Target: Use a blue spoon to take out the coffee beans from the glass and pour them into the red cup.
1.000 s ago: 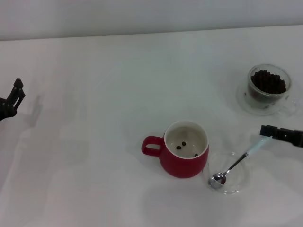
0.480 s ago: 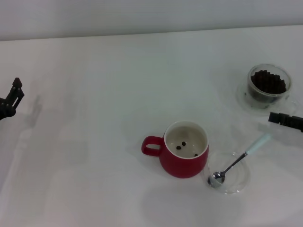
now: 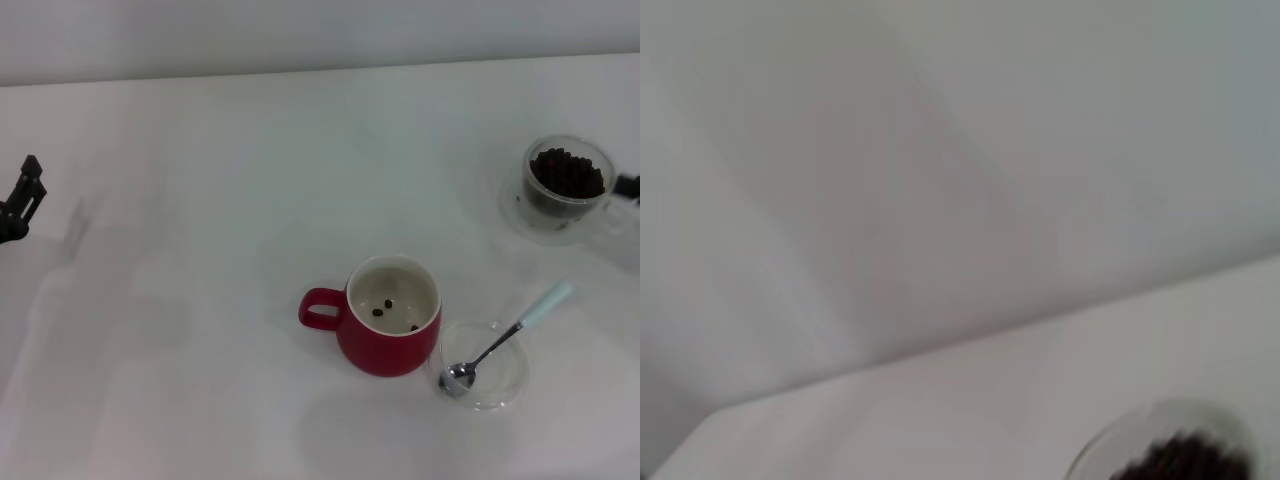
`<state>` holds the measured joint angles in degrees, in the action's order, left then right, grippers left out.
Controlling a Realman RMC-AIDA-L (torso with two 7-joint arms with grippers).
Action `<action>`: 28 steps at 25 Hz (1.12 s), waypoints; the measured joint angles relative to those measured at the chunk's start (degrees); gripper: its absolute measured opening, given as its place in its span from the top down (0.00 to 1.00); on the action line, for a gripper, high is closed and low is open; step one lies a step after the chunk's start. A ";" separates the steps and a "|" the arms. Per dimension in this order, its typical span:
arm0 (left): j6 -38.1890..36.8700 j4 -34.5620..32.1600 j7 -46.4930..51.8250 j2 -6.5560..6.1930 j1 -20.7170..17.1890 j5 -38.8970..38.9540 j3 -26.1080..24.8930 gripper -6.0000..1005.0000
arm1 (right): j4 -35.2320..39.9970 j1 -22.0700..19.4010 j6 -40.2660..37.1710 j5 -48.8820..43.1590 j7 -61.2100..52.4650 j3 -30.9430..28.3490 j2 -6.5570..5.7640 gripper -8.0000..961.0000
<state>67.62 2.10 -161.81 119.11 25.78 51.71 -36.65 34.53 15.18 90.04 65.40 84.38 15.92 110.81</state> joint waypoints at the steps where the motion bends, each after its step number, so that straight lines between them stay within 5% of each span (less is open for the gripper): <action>1: 1.15 -0.19 0.00 -0.01 -0.05 0.02 0.00 0.27 | 0.91 -0.17 0.14 0.15 0.26 -0.78 0.00 0.34; 10: 3.06 -0.26 -0.05 -0.15 0.01 3.82 0.00 0.27 | 2.41 -1.85 0.12 11.94 18.21 -4.92 -0.24 0.10; 18: 10.48 -0.44 -0.09 -0.03 -0.45 12.66 0.00 0.27 | -3.90 -0.91 -10.53 21.93 44.53 -11.05 2.34 0.10; 24: 14.06 -0.32 -0.09 0.06 -0.71 14.64 0.00 0.27 | -15.67 0.37 -15.98 35.30 75.44 -12.91 3.56 0.10; 28: 13.93 0.13 -0.09 0.16 -0.45 15.97 0.00 0.27 | -19.02 1.72 -21.56 40.82 83.90 -12.96 3.87 0.10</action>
<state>81.55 2.23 -161.90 119.27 25.33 67.67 -36.65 15.52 16.91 68.48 106.22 168.28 2.97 114.68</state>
